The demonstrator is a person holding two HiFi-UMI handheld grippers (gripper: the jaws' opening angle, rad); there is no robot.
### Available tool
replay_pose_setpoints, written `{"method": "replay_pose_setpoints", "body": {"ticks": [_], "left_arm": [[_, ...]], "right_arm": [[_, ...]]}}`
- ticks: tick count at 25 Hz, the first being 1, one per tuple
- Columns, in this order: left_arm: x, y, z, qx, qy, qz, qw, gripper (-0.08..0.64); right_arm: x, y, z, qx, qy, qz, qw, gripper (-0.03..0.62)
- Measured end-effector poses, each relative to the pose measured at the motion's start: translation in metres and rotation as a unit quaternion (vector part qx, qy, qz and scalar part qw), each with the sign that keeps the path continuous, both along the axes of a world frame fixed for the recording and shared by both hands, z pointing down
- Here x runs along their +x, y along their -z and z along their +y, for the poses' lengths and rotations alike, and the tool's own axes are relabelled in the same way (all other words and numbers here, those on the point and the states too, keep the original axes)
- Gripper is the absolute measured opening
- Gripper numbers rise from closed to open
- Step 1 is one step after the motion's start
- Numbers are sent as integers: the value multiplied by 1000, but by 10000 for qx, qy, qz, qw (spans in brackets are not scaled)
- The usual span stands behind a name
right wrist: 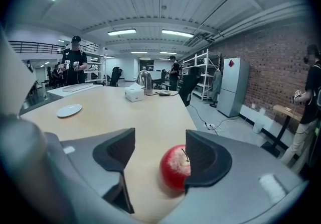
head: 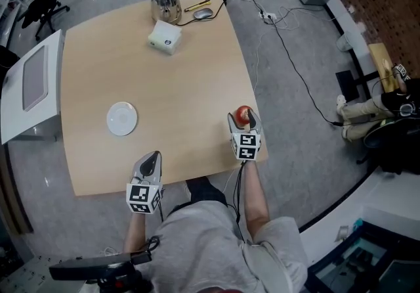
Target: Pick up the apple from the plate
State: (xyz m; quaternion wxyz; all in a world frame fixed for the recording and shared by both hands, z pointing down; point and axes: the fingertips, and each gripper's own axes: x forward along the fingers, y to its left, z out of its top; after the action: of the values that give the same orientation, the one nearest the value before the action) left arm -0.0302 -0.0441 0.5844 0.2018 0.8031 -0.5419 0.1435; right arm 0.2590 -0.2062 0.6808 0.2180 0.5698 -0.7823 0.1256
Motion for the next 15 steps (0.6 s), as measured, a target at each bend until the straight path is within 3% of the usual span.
{"method": "replay_pose_setpoints", "body": {"ticks": [15], "left_arm": [[-38, 18, 12, 222, 553, -50, 9982, 20]], "right_arm": [[-67, 28, 3, 180, 732, -188, 9970, 222]]}}
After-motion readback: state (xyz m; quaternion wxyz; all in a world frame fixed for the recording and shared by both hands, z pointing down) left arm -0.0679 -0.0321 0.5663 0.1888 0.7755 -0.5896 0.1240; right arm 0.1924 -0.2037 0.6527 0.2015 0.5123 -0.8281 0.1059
